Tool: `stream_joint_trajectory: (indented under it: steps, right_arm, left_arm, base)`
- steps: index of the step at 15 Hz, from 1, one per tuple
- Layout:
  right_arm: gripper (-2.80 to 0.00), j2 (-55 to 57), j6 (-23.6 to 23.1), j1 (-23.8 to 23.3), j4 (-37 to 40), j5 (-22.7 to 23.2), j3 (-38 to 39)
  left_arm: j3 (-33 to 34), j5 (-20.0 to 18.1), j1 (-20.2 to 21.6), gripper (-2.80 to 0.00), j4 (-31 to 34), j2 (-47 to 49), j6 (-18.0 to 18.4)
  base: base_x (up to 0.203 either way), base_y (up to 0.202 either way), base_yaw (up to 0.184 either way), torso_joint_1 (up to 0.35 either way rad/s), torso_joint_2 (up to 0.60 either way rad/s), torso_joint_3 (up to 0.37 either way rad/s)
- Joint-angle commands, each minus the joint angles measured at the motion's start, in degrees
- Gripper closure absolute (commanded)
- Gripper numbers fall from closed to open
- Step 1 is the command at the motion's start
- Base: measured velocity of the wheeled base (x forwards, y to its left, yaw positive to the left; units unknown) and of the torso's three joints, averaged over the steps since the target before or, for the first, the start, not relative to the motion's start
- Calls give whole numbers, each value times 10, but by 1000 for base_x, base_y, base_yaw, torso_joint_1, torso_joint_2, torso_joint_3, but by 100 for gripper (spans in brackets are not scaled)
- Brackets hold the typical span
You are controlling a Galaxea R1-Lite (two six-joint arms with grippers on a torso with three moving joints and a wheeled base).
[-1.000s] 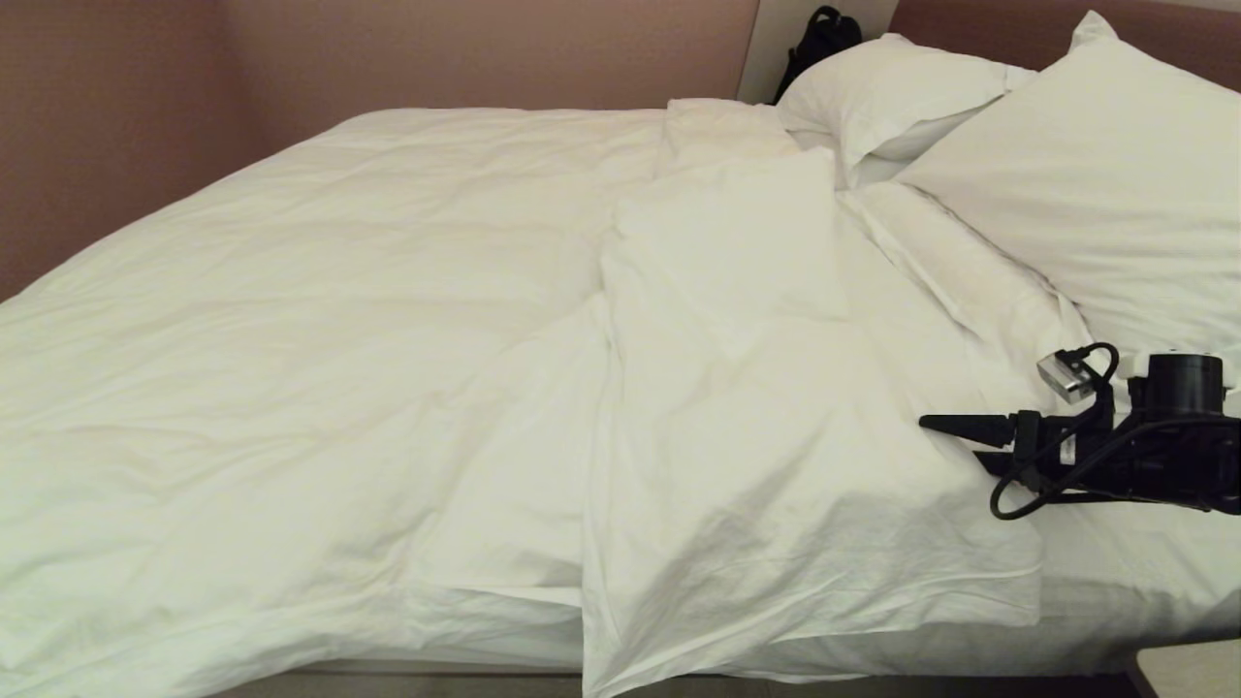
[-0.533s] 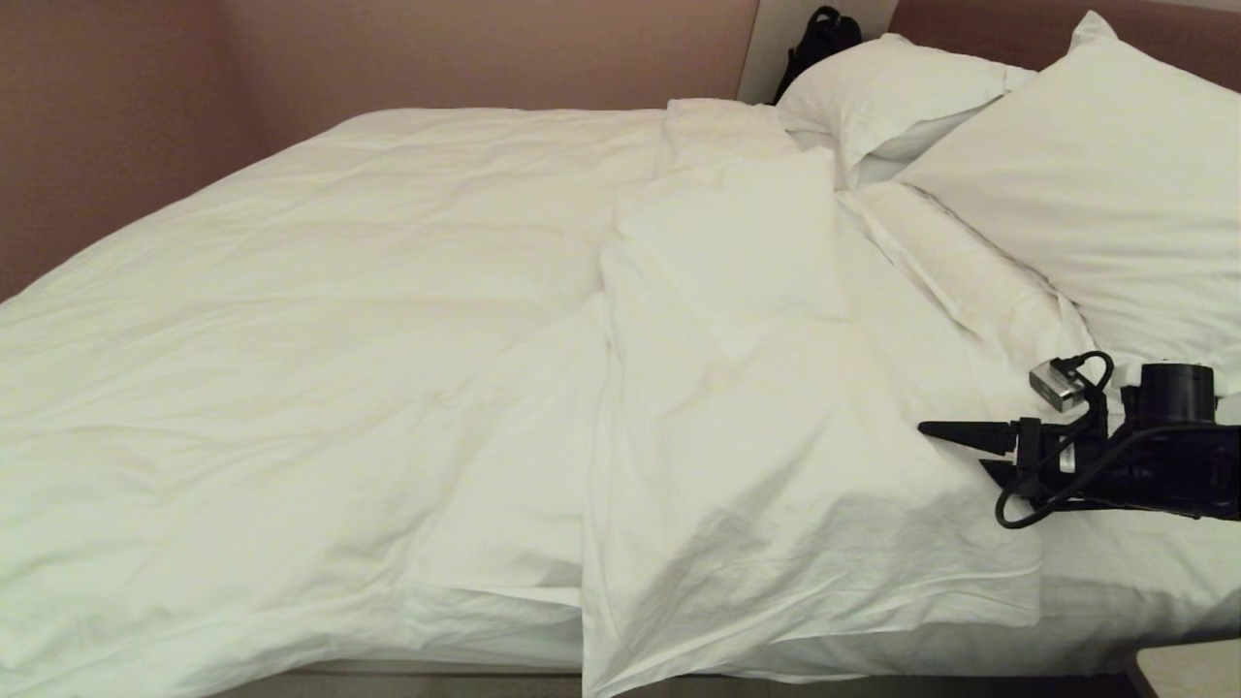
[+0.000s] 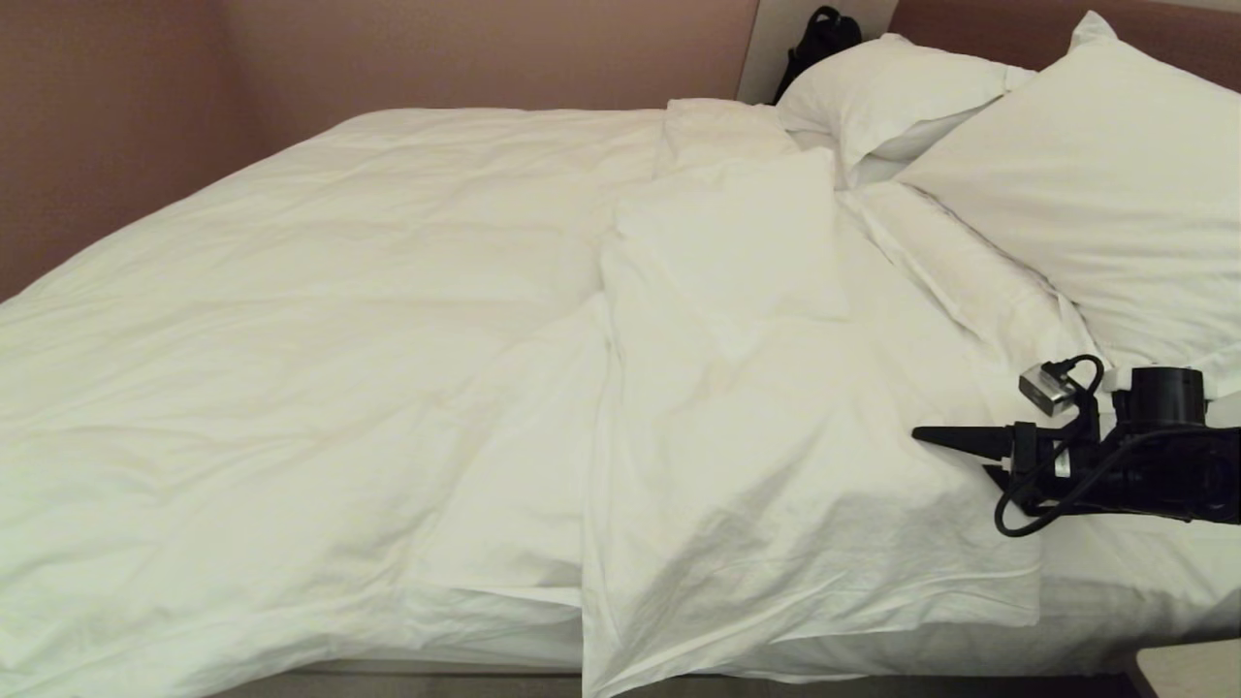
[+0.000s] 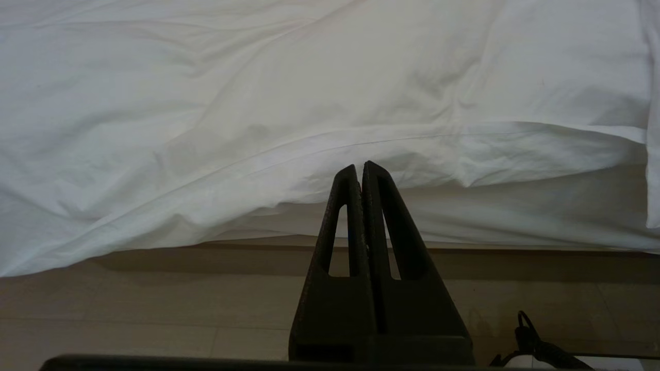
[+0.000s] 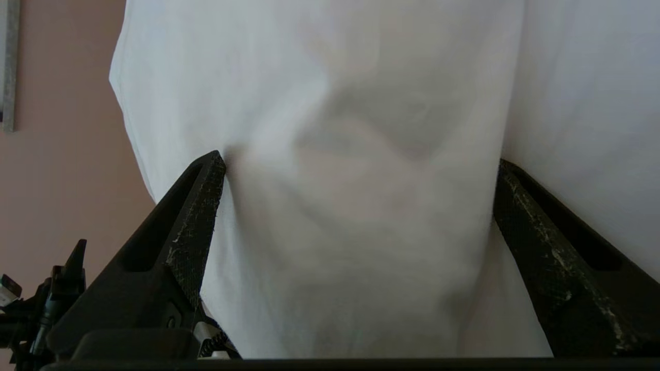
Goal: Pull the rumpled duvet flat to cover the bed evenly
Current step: Flatten the corners of the folded blanket
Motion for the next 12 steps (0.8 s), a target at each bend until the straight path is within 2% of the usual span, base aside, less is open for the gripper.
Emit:
stream_joint_trajectory:
  steps: [1, 12]
  right_arm:
    - [-280, -6, 0, 3, -1, 8, 1]
    - [-280, -16, 10, 29, 3, 18, 4]
  left_arm:
    - [0, 0, 0, 0, 0, 0, 0]
    - [0, 0, 0, 0, 0, 0, 0]
  base:
    - [0, 0, 0, 0, 0, 0]
    - [0, 0, 0, 0, 0, 0]
